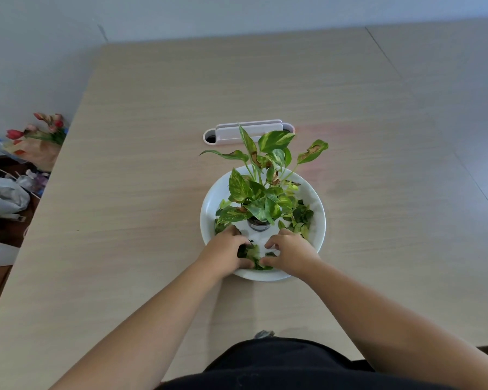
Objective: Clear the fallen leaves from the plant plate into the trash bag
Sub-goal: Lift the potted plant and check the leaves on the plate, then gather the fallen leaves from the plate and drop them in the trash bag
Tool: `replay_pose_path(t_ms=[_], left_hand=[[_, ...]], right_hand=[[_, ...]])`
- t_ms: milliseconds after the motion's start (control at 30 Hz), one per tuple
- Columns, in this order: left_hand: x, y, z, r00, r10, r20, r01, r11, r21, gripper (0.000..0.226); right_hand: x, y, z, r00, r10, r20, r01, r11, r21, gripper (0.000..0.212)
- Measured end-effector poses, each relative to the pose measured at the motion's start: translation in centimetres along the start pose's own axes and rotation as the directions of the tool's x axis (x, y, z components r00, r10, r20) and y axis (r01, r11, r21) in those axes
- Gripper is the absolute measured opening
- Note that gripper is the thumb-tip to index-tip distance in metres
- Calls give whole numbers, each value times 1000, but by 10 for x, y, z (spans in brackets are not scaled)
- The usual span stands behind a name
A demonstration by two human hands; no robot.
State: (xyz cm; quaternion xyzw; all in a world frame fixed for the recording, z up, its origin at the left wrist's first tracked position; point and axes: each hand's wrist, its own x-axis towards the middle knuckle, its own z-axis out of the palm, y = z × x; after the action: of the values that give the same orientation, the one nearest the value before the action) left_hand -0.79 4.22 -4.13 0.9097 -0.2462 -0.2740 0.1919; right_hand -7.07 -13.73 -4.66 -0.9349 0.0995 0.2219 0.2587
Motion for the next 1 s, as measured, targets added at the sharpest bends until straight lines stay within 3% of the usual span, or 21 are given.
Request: replay_pose_path(t_ms=[100,333,433,633,800,1000], left_hand=[[1,5,8,1000,-9,-18,9,1000,20,55],[1,6,15,998,53,-45,-50,996,70,28],[0,5,16,995,71,-71,-68,997,47,22],[-4,10,9,976,67,-207,-70,998,-6,18],[-9,16,3,969,-16,-248,-31,983,-183,17],[-9,27,8,958,-186,-217,23,806,-591,9]], right_hand=[[-1,-7,3,999,27,16,-27,999,-38,54],[-2,-7,4,1000,-10,-15,10,999,-32,27],[-2,-5,3,1000,-3,-31,2,1000,-27,31],[-5,1,-9,979,152,-135,-111,957,270,17],[-13,8,-20,937,330,-119,-175,734,656,10],[-23,22,-21,895,444,33,-163,258,952,12]])
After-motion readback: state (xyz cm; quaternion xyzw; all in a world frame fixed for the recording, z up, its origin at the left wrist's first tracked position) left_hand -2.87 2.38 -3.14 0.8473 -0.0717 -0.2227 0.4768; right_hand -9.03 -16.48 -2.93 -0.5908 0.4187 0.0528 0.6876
